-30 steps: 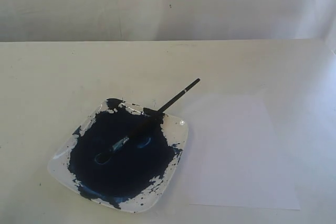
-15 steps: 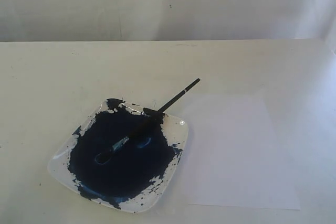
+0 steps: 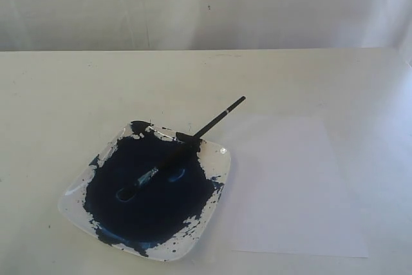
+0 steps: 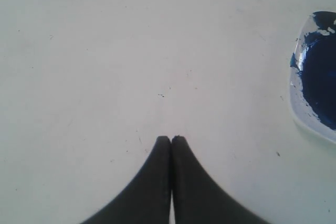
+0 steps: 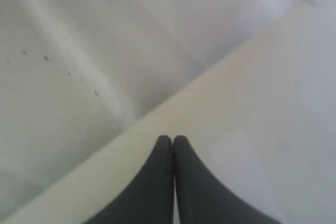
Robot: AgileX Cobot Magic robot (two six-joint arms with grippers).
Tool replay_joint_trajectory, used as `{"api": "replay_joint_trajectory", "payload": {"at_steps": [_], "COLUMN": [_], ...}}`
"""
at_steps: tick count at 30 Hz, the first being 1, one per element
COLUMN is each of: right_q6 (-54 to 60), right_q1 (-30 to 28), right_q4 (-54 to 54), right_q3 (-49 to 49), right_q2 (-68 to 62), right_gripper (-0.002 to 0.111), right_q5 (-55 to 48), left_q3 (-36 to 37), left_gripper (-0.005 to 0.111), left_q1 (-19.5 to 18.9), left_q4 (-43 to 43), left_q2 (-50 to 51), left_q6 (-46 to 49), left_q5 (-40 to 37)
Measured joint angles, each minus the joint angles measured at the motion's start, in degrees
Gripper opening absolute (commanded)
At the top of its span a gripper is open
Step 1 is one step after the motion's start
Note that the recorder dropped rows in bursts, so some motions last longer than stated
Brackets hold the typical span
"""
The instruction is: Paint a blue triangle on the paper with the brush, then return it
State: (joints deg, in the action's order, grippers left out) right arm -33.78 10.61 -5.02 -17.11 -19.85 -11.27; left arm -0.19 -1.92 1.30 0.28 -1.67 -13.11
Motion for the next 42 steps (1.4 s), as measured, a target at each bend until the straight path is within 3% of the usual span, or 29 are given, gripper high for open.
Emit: {"api": "replay_joint_trajectory", "payload": {"at_steps": [3, 11, 15, 19, 33, 36, 42], "right_q6": [10.57, 56.34, 66.92, 70.50, 71.98, 72.74, 73.67], "right_q1": [3.27, 10.01, 10.49, 10.53, 10.53, 10.53, 10.53], "right_q4": [-9.35, -55.28, -72.01, -83.50, -91.52, -91.87, -92.35], "right_q3": [-4.74, -14.92, -17.95, -19.65, -35.13, -39.24, -44.49], "right_q2": [-8.53, -32.85, -44.08, -53.21, -75.29, -79.32, -88.04], "right_gripper": [0.000, 0.000, 0.000, 0.000, 0.003, 0.013, 0.046], "right_q5": [-6.07, -14.91, -14.75, -13.94, -13.00, -13.96, -17.60], "left_q3": [0.00, 0.00, 0.00, 0.00, 0.00, 0.00, 0.00], "left_gripper": [0.000, 0.000, 0.000, 0.000, 0.000, 0.000, 0.000], "left_q1": [0.00, 0.00, 0.00, 0.00, 0.00, 0.00, 0.00], "left_q4": [0.00, 0.00, 0.00, 0.00, 0.00, 0.00, 0.00], "left_q2": [0.00, 0.00, 0.00, 0.00, 0.00, 0.00, 0.00], "left_q6": [0.00, 0.00, 0.00, 0.00, 0.00, 0.00, 0.00], "left_q5": [0.00, 0.00, 0.00, 0.00, 0.00, 0.00, 0.00]}}
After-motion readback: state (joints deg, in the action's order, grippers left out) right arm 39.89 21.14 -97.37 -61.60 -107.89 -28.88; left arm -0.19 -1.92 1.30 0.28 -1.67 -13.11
